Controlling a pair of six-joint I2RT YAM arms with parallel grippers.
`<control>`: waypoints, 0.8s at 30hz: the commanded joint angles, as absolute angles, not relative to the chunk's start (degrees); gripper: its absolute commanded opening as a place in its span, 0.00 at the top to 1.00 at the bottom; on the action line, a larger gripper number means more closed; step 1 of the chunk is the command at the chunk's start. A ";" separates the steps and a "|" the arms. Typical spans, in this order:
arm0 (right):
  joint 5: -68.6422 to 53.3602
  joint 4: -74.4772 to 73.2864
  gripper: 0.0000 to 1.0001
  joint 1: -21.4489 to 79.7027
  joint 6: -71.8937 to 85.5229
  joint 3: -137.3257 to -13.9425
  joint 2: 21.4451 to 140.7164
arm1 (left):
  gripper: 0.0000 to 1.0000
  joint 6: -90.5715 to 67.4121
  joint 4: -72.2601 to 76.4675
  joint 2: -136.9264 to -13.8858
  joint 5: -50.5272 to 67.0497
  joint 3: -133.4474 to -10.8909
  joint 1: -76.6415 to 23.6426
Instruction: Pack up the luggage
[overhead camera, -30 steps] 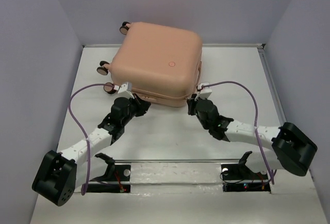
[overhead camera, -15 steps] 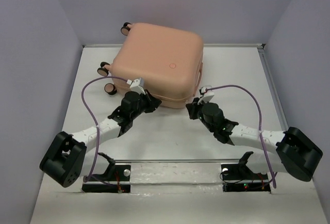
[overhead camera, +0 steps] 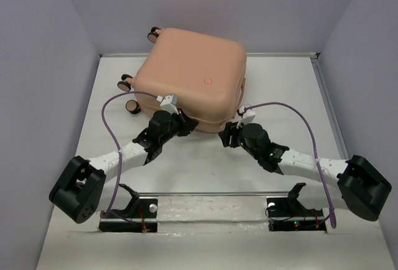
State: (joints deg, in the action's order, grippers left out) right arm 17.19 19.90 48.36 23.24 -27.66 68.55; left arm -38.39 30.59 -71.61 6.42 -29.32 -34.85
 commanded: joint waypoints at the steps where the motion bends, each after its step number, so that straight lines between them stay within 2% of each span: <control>1: 15.82 20.92 0.41 46.68 19.51 -32.60 70.83 | 0.94 -37.88 34.19 -71.81 6.33 -31.55 -35.33; 6: 11.69 25.05 0.44 44.47 17.76 -34.01 75.58 | 0.94 -37.79 34.19 -71.46 6.50 -31.29 -35.42; 12: 12.30 26.01 0.57 44.47 17.49 -36.12 80.06 | 0.94 -37.79 34.19 -71.46 6.50 -31.11 -35.51; 17: 12.31 27.95 0.57 44.47 16.70 -35.77 79.89 | 0.94 -37.97 34.19 -71.63 6.50 -30.85 -35.51; 21: 13.35 27.78 0.49 44.47 16.17 -37.09 81.21 | 0.94 -38.23 34.28 -71.72 6.33 -30.59 -35.51; 23: 14.23 28.12 0.55 44.47 16.26 -37.27 81.73 | 0.94 -38.23 34.28 -71.63 6.33 -30.50 -35.51; 24: 14.50 28.82 0.65 44.47 16.26 -37.18 81.74 | 0.94 -38.23 34.28 -71.72 6.33 -30.50 -35.51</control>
